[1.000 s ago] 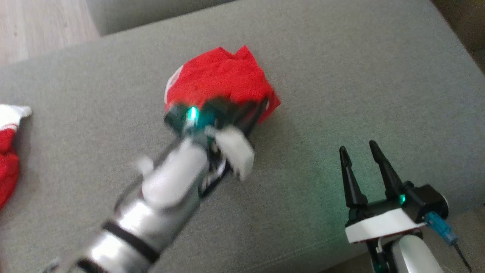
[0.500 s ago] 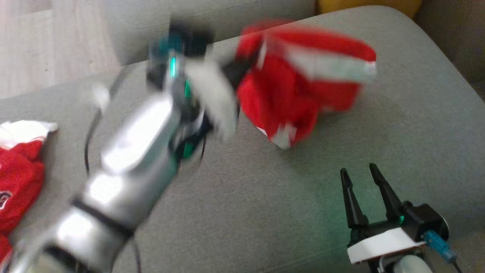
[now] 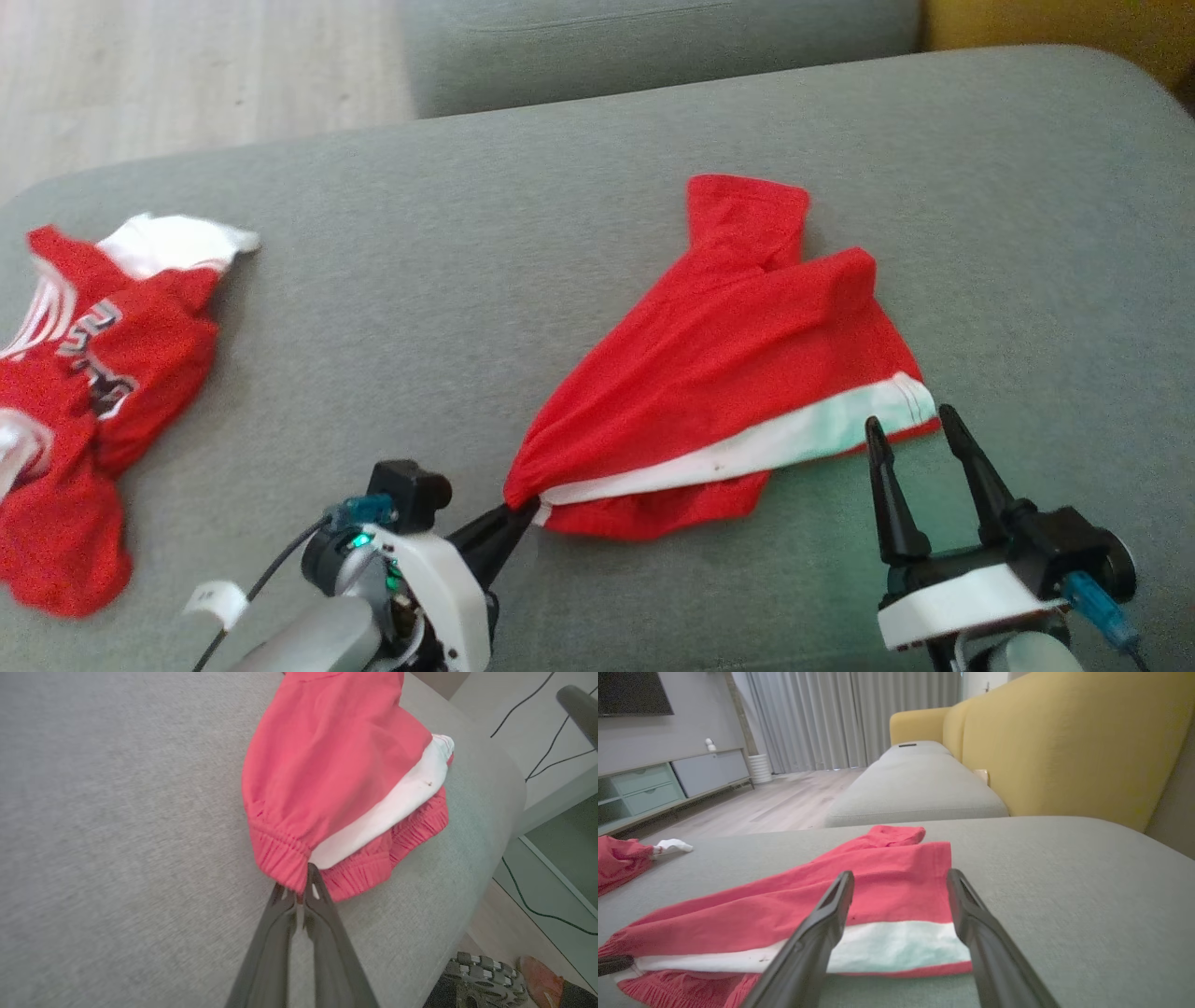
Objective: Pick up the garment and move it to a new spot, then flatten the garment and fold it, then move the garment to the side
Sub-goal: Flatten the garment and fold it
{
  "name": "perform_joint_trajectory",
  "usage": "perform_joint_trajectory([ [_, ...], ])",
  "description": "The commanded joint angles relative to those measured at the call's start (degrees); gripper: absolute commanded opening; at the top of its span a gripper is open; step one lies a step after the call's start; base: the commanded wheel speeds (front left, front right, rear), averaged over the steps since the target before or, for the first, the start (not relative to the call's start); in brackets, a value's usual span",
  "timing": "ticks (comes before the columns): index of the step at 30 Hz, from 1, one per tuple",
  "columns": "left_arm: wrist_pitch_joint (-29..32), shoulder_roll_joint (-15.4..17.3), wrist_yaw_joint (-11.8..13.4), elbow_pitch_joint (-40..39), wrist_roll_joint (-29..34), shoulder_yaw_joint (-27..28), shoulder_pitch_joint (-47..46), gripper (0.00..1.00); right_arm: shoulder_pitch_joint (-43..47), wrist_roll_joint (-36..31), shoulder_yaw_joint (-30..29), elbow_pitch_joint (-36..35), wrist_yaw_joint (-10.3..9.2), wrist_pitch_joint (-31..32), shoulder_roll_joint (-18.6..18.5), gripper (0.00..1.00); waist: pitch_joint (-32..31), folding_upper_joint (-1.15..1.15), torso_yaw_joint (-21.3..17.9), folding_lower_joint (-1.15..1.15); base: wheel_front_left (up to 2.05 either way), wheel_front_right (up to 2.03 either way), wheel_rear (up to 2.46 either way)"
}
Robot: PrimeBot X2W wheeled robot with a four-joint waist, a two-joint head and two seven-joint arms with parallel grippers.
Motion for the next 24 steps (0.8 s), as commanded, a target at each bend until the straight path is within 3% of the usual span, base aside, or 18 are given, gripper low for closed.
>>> perform_joint_trajectory([
  [1, -1.81, 2.23, 0.39, -1.55, 1.04, 2.08, -1.5, 0.0, -0.41, -0.65, 1.4, -1.71, 0.37, -0.15, -0.26, 1.0, 0.06, 0.0, 2.18, 0.0, 0.0, 0.0, 0.0],
  [12, -5.17, 1.96, -0.66, -0.89, 2.23, 0.83, -3.37, 0.0, 0.01, -1.66, 3.02, -0.45, 0.37, -0.15, -0.26, 1.0, -0.64, 0.0, 4.74, 0.0, 0.0, 0.0, 0.0],
  [18, -5.11, 3.1, -1.1, -0.68, 2.56, -0.81, -3.96, 0.0, -0.98, -3.55, -0.01, 4.0, 0.37, -0.15, -0.54, 1.0, 0.03, 0.0, 5.41, 0.0, 0.0, 0.0, 0.0],
  [21, -5.55, 3.46, -1.18, -0.47, 2.87, -1.11, -4.59, 0.0, -2.85, -0.39, -5.97, 9.77, 0.37, -0.15, -0.5, 1.0, 0.68, 0.0, 5.9, 0.0, 0.0, 0.0, 0.0],
  [24, -5.83, 3.55, -1.24, -0.1, 3.58, -1.7, -5.43, 0.0, -5.68, -6.01, -7.12, 16.18, 0.37, -0.15, -0.41, 1.0, 1.27, 0.0, 6.58, 0.0, 0.0, 0.0, 0.0],
])
